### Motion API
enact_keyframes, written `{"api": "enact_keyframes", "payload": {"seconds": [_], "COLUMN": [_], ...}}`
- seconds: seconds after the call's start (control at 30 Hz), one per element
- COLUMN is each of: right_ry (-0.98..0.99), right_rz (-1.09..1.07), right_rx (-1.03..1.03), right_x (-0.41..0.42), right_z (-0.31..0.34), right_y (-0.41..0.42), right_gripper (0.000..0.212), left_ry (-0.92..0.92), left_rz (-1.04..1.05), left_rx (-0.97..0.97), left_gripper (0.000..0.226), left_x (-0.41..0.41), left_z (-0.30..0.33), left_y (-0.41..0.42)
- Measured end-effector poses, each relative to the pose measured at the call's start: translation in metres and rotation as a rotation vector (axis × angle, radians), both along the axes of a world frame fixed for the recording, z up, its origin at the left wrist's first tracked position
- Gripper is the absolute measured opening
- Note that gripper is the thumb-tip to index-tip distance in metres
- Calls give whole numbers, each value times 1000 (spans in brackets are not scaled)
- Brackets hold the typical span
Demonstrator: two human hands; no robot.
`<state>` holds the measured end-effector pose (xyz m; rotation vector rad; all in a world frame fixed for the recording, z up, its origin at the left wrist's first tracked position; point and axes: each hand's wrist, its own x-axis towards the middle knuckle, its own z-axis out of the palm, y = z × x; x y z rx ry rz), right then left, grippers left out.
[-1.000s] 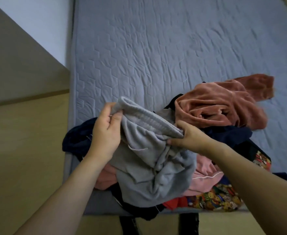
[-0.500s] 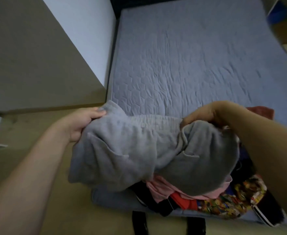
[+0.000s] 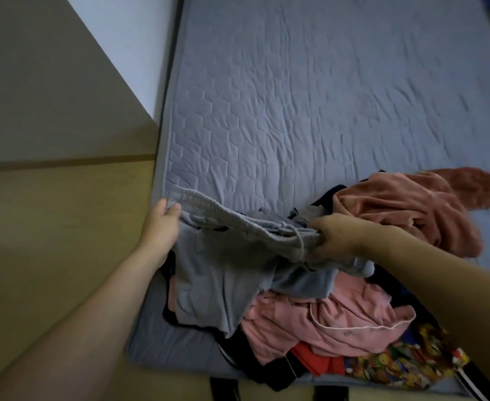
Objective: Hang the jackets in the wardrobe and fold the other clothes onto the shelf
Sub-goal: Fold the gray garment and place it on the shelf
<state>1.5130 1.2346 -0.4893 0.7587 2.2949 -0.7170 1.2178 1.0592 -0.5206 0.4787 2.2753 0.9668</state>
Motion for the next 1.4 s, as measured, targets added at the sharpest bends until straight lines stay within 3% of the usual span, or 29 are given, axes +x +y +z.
{"api": "enact_keyframes", "payload": {"seconds": [0.07,0.13,0.2,0.23,0.3,0.37,0.43,0.53,0.63,0.8,0.9,1.07,1.27,1.4], "right_ry": [-141,-181,-33,93,266,69,-97,-89,-87,193,324,289,305,359], "right_rz": [33,-115,-394,-582,-759,-649,-662,-828,-997,-1087,-1089,-1040,-1165,-1338], "right_rx": [78,45,-105,-223,-365,-227,-152,-394,-629,-826,-759,-700,-649,-707], "right_x": [3,7,9,3,-5,-10,-4,1,-2,-1,-5,-9,3,11], "right_z": [-4,-4,14,26,42,58,51,38,25,14,16,19,10,-1], "right_y": [4,10,16,19,38,49,56,51,41,31,23,19,24,22], "right_gripper": [20,25,11,18,38,27,37,53,65,29,22,21,13,19], "left_ry": [-13,-23,-98,-157,-322,-506,-586,-412,-306,-221,-102,105,122,60], "left_rz": [-71,-66,94,212,371,354,217,95,118,162,41,-247,-21,-121], "left_rx": [53,97,173,207,210,111,-96,-256,-113,199,290,365,375,335], "left_gripper": [19,19,17,17,15,24,28,20,11,15,7,10,11,8], "left_x": [3,4,2,0,-13,-26,-27,-23,-10,10,33,102,161,195], "left_z": [-2,4,17,25,42,55,60,46,29,23,30,32,22,10], "left_y": [-5,-7,-1,6,20,30,30,29,27,19,25,38,38,45]}}
